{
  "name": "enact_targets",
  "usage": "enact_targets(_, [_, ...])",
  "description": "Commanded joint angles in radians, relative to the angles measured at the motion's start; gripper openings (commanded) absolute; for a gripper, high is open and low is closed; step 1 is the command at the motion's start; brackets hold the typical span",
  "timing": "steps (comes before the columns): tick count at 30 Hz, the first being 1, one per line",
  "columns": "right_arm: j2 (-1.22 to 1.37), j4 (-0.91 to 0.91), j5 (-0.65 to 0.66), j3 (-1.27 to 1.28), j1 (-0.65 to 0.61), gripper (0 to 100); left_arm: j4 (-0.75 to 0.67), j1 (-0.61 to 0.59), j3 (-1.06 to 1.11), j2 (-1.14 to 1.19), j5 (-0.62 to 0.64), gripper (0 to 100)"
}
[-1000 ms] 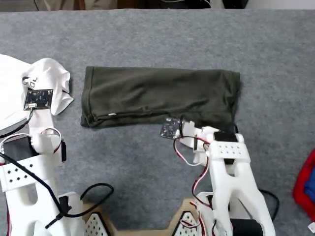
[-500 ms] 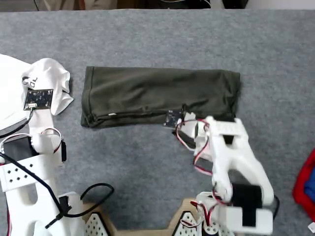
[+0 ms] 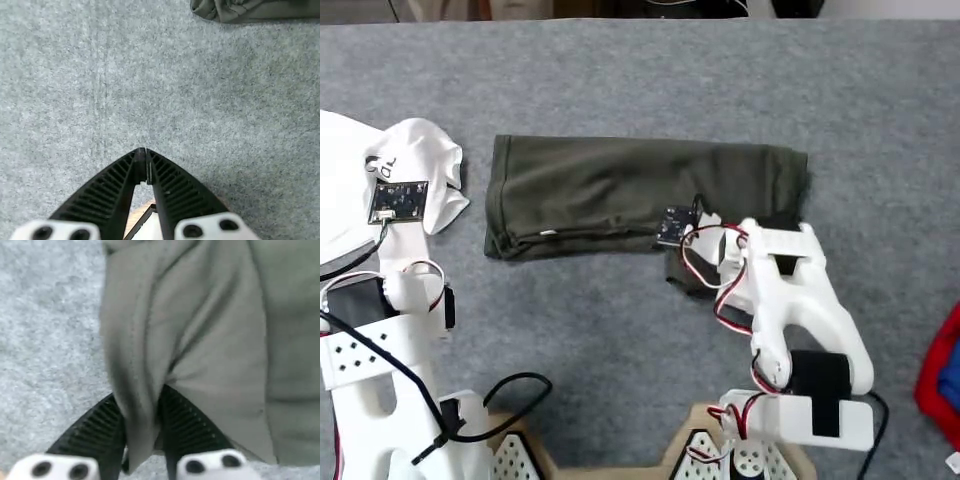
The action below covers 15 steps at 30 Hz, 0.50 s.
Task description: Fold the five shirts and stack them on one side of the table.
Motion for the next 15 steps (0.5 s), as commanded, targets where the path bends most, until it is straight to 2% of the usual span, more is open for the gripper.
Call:
enact_targets(1, [0.002, 0.061, -0.012, -0.076, 0.012, 0.5, -0.009, -0.002, 0.002, -0.012, 0.003, 2])
enact_targets(7, [0.01, 0.245, -0.012, -0.349, 0.012, 0.5, -0.009, -0.002, 0.002, -0.012, 0.002, 2])
enact_targets(15, [0.102, 0.327, -0.006, -0.613, 0.005, 0.5, -0.005, -0.002, -0.003, -0.012, -0.026, 2])
